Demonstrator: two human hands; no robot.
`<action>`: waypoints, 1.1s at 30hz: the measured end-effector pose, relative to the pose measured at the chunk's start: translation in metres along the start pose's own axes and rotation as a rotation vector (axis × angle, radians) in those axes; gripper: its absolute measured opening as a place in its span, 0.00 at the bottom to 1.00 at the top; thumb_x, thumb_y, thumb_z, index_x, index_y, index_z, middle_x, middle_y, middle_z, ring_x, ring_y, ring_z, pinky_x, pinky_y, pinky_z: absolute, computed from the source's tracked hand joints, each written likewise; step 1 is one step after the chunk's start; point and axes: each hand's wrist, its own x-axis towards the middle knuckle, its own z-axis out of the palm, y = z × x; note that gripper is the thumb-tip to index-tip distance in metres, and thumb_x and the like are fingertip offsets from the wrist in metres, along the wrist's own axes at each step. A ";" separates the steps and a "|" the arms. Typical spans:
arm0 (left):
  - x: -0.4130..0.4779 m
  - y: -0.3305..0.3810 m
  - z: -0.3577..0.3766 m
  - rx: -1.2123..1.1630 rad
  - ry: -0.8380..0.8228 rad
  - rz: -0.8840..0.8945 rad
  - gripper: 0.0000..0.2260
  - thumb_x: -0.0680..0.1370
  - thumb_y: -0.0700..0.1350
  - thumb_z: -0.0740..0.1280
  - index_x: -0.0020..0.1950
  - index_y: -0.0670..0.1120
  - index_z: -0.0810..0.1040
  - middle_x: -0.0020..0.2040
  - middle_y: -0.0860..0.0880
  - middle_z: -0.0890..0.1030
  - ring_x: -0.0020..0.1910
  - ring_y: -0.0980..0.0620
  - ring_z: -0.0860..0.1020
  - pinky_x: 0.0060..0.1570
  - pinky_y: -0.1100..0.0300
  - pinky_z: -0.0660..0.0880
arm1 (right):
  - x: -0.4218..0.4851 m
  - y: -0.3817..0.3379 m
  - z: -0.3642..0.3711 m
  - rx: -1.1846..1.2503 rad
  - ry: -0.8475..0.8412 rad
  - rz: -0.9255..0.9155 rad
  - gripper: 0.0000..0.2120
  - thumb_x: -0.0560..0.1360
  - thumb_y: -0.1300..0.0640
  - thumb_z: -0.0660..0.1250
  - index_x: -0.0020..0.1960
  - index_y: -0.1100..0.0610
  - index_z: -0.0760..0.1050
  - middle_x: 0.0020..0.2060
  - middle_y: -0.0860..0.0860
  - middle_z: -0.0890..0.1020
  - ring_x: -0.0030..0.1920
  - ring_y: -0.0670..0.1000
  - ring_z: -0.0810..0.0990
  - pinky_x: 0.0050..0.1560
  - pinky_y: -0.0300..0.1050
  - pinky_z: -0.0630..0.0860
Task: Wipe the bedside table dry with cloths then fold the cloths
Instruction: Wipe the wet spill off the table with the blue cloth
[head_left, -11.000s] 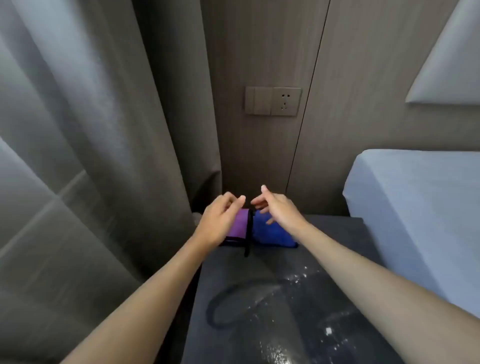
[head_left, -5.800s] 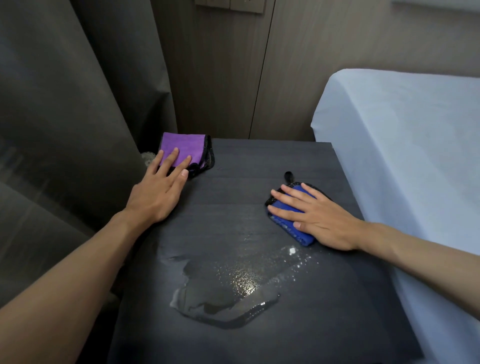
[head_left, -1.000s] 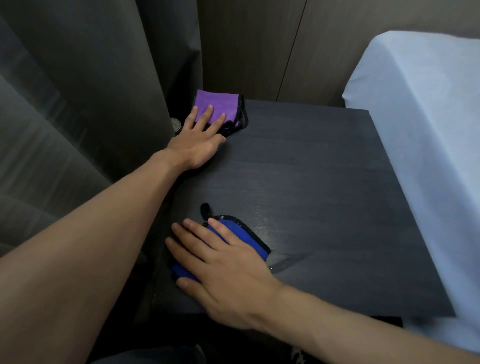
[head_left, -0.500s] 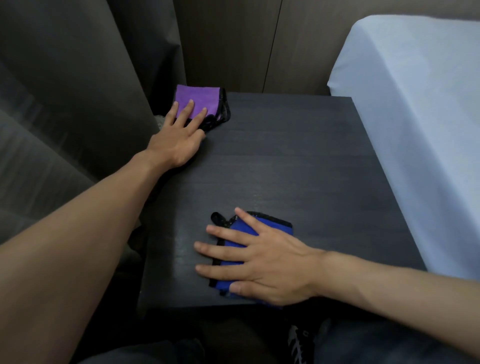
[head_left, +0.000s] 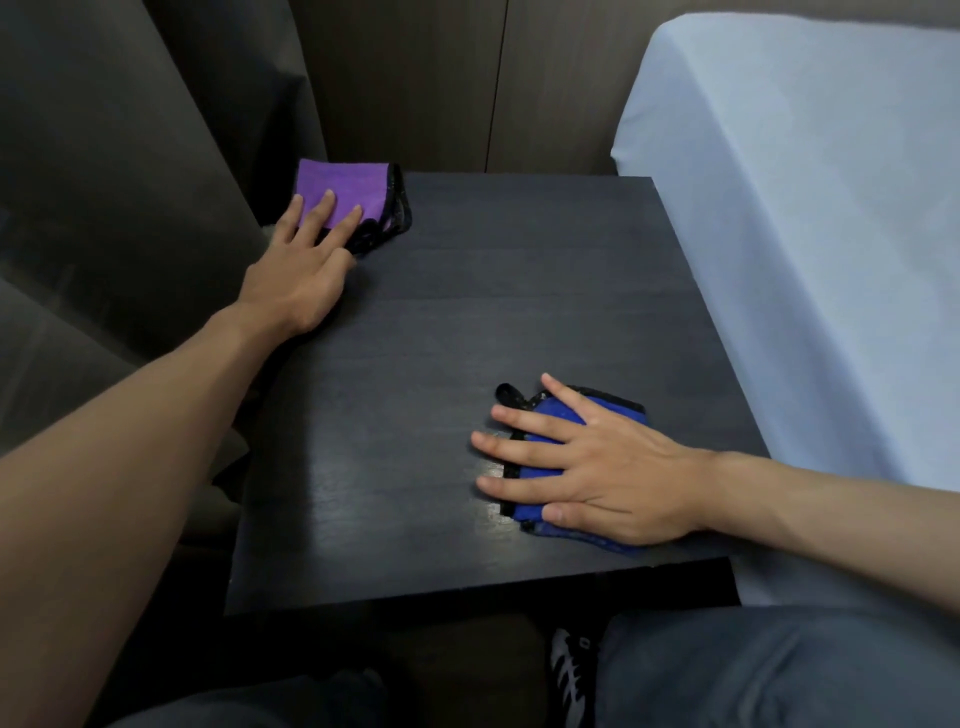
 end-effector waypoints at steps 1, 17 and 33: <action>0.000 0.000 0.000 0.000 -0.001 -0.005 0.25 0.83 0.53 0.50 0.80 0.64 0.49 0.82 0.58 0.45 0.80 0.52 0.40 0.75 0.37 0.51 | -0.004 0.003 0.001 0.000 -0.004 0.009 0.25 0.86 0.45 0.47 0.82 0.43 0.49 0.83 0.46 0.48 0.82 0.52 0.40 0.77 0.69 0.41; 0.002 0.000 0.002 0.043 0.013 -0.017 0.25 0.84 0.51 0.52 0.80 0.63 0.49 0.82 0.57 0.45 0.80 0.51 0.40 0.75 0.40 0.49 | -0.064 0.037 0.014 0.112 0.001 0.369 0.25 0.86 0.45 0.43 0.82 0.42 0.46 0.83 0.44 0.46 0.82 0.50 0.40 0.77 0.70 0.41; 0.002 0.000 0.000 0.024 0.000 -0.014 0.25 0.84 0.52 0.52 0.80 0.63 0.49 0.82 0.57 0.45 0.80 0.51 0.40 0.74 0.37 0.50 | -0.088 0.026 0.007 0.575 -0.147 0.861 0.39 0.83 0.56 0.59 0.76 0.39 0.30 0.78 0.44 0.30 0.76 0.44 0.27 0.78 0.55 0.32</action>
